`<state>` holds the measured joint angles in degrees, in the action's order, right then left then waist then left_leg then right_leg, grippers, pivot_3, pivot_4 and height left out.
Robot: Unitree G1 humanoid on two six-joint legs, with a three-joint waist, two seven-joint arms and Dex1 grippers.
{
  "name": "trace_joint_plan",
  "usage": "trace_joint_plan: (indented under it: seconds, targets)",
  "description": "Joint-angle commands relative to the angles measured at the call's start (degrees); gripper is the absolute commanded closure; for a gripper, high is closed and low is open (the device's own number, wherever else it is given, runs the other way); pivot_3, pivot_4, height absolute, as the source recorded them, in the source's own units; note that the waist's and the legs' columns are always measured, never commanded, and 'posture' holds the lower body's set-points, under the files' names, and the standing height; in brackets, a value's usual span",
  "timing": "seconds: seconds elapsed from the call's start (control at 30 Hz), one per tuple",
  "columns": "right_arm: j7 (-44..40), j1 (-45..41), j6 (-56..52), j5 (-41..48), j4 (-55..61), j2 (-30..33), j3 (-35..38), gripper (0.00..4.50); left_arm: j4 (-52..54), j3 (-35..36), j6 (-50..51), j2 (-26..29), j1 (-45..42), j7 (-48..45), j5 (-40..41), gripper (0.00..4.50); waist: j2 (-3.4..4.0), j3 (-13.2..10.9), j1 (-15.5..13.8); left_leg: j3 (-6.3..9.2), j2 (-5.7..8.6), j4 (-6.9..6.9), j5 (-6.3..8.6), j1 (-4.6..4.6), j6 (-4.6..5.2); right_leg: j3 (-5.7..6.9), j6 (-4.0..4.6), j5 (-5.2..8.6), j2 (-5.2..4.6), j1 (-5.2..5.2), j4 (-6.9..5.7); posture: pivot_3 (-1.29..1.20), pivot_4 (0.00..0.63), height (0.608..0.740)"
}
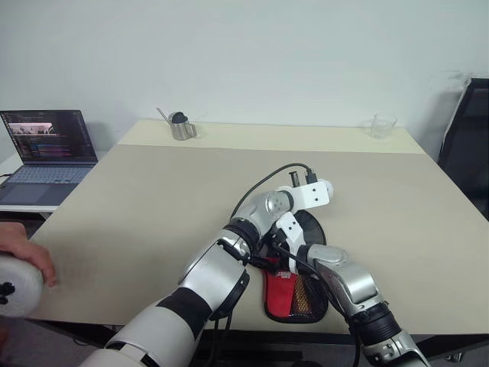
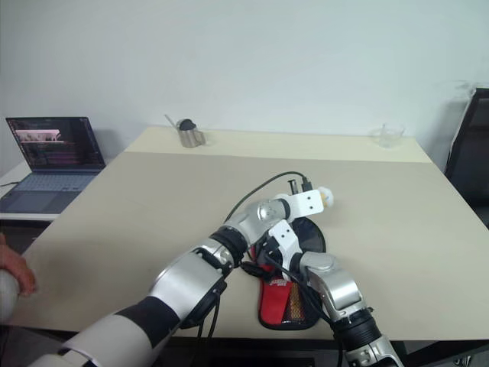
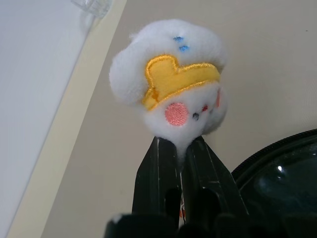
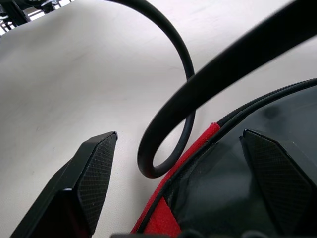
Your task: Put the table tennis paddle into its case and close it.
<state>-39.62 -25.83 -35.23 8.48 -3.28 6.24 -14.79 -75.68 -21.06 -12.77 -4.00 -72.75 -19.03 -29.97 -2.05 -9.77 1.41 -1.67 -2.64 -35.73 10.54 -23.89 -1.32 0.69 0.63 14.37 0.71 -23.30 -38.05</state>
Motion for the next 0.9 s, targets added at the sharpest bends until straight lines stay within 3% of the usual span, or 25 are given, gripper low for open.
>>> trace_joint_plan:
  seconds: [0.03, 0.1, 0.13, 0.2, 0.43, 0.77, 0.9]
  targets:
    - [1.6, -2.9, -2.3, -0.1, -4.7, -2.1, -1.4, 0.0, 1.2, -3.3, 1.6, -12.1, 2.4, 0.9, -0.7, 4.48, 0.0, 0.0, 0.0, 0.0, 0.0, 0.0, 0.0, 0.0, 0.0, 0.0, 0.0, 0.0, 0.0, 0.0, 0.0, 0.0, 0.15, 0.74]
    - [1.4, -3.0, -2.1, -0.2, -4.9, -2.1, -1.4, 0.0, 1.0, -3.6, 3.0, -11.7, 2.5, 0.6, -1.1, 4.48, 0.05, 0.1, 0.0, 0.01, 0.01, -0.01, 0.0, 0.02, 0.0, 0.01, 0.0, 0.0, 0.0, 0.03, 0.0, 0.0, 0.15, 0.74]
    - [1.4, -3.0, -2.0, -0.2, -5.0, -2.1, -1.4, 0.0, 1.1, -3.3, 3.2, -11.4, 2.6, 0.7, -0.7, 4.07, 0.06, 0.2, 0.0, 0.01, 0.01, -0.01, 0.0, 0.03, 0.0, 0.01, 0.0, 0.0, 0.0, 0.04, 0.0, 0.0, 0.15, 0.74]
    - [1.4, -3.2, -1.9, -0.2, -5.2, -2.3, -1.5, 0.0, 1.2, -2.4, 4.1, -11.0, 2.7, 1.3, 0.0, 3.69, 0.07, 0.2, 0.0, 0.01, 0.01, -0.02, 0.0, 0.06, 0.0, 0.01, -0.01, 0.0, 0.0, 0.06, 0.0, 0.0, 0.15, 0.74]
    - [0.3, -5.0, 0.6, -0.6, -8.2, -2.2, -1.2, 0.0, 1.5, -1.3, 6.4, -8.6, 1.1, 0.2, 1.1, 1.31, 0.09, 0.3, 0.1, 0.01, 0.01, -0.04, 0.0, 0.1, 0.0, 0.0, -0.01, -0.01, 0.0, 0.07, -0.02, 0.0, 0.15, 0.74]
    - [-2.9, -8.4, 3.5, 1.3, -7.9, 2.1, 2.3, 0.0, 4.9, 13.7, 11.8, -0.6, -1.4, -2.8, 14.8, 1.31, 0.07, 0.0, 0.2, -0.02, -0.03, -0.02, -0.01, -0.1, 0.01, -0.02, -0.03, -0.04, 0.01, -0.11, -0.03, 0.0, 0.15, 0.74]
    - [-13.0, -8.7, 4.9, 0.5, 0.0, 11.7, -2.4, 0.0, 5.8, 16.0, 10.7, 3.9, -2.3, -5.0, 17.3, 1.31, 0.12, -0.1, 0.2, -0.1, 0.06, -0.05, 0.02, -0.94, 0.03, -0.12, -0.13, 0.0, 0.09, -0.87, -0.02, 0.0, 0.15, 0.74]
